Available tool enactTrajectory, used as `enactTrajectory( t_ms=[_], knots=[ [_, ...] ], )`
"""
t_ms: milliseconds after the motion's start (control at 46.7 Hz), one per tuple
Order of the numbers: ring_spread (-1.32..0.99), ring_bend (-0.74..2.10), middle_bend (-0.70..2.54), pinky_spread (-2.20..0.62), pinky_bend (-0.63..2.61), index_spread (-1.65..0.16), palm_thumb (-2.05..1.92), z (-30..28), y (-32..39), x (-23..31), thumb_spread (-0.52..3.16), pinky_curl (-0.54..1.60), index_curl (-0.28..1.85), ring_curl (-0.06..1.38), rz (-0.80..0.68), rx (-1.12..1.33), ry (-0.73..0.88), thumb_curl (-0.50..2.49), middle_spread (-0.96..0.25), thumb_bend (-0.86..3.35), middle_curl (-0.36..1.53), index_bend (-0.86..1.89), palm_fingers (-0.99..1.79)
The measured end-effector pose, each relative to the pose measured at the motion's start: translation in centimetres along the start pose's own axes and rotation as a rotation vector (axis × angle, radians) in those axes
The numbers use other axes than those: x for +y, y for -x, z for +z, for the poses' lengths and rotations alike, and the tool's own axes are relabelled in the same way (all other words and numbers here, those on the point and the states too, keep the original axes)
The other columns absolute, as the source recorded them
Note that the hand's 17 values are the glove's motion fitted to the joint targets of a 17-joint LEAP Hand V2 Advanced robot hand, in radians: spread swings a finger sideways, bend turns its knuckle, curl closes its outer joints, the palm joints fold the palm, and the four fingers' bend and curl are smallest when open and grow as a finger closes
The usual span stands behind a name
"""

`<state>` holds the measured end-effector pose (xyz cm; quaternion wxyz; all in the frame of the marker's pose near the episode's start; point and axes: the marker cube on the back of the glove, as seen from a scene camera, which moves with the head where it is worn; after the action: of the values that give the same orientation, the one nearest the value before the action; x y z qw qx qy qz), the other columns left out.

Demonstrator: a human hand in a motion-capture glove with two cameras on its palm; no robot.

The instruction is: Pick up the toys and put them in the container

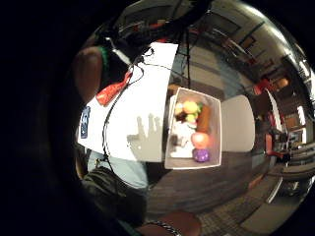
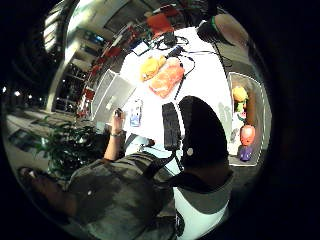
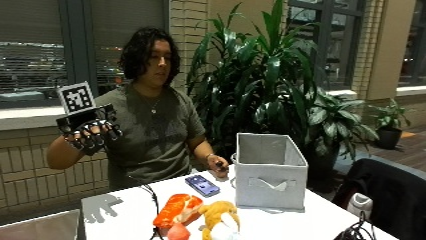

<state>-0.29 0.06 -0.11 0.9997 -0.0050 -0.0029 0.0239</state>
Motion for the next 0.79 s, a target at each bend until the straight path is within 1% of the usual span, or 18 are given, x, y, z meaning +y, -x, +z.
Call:
enactTrajectory(
  t_ms=[21,129,193,279,429,579,686,793],
  knots=[
    [-0.09,0.37,0.17,-0.04,0.51,-0.14,0.05,0.0,0.0,0.0,0.46,0.09,0.03,0.04,0.003,0.001,0.001,0.0,-0.04,0.05,0.02,0.21,0.61],
    [-0.15,0.44,0.17,-0.06,0.58,-0.23,0.04,-0.4,0.3,-0.5,0.87,0.19,0.11,0.12,0.036,0.014,-0.01,0.03,-0.06,0.06,0.05,0.2,0.56],
    [-0.18,0.46,0.18,-0.06,0.6,-0.26,0.04,-0.5,0.2,-1.1,1.05,0.21,0.13,0.14,-0.005,0.018,-0.042,0.04,-0.07,0.07,0.06,0.2,0.54],
    [-0.21,0.48,0.18,-0.08,0.62,-0.3,0.03,-0.7,0.0,-0.7,1.22,0.23,0.15,0.15,-0.056,0.012,0.0,0.07,-0.08,0.07,0.08,0.2,0.52],
    [-0.25,0.5,0.19,-0.09,0.63,-0.33,0.01,0.5,0.4,-1.7,1.4,0.25,0.19,0.17,-0.089,-0.037,-0.02,0.11,-0.1,0.07,0.11,0.2,0.51],
    [-0.27,0.53,0.23,-0.09,0.6,-0.35,0.0,5.5,2.5,-4.9,1.49,0.25,0.22,0.18,-0.266,-0.099,0.005,0.14,-0.12,0.07,0.15,0.21,0.57],
    [-0.29,0.54,0.26,-0.09,0.58,-0.36,0.0,11.2,6.0,-6.3,1.51,0.25,0.24,0.18,-0.35,-0.102,0.138,0.16,-0.14,0.06,0.18,0.22,0.56],
    [-0.31,0.52,0.28,-0.09,0.54,-0.36,0.0,17.0,9.1,-9.7,1.51,0.25,0.27,0.19,-0.449,-0.109,0.186,0.18,-0.16,0.06,0.21,0.24,0.53]
  ],
)
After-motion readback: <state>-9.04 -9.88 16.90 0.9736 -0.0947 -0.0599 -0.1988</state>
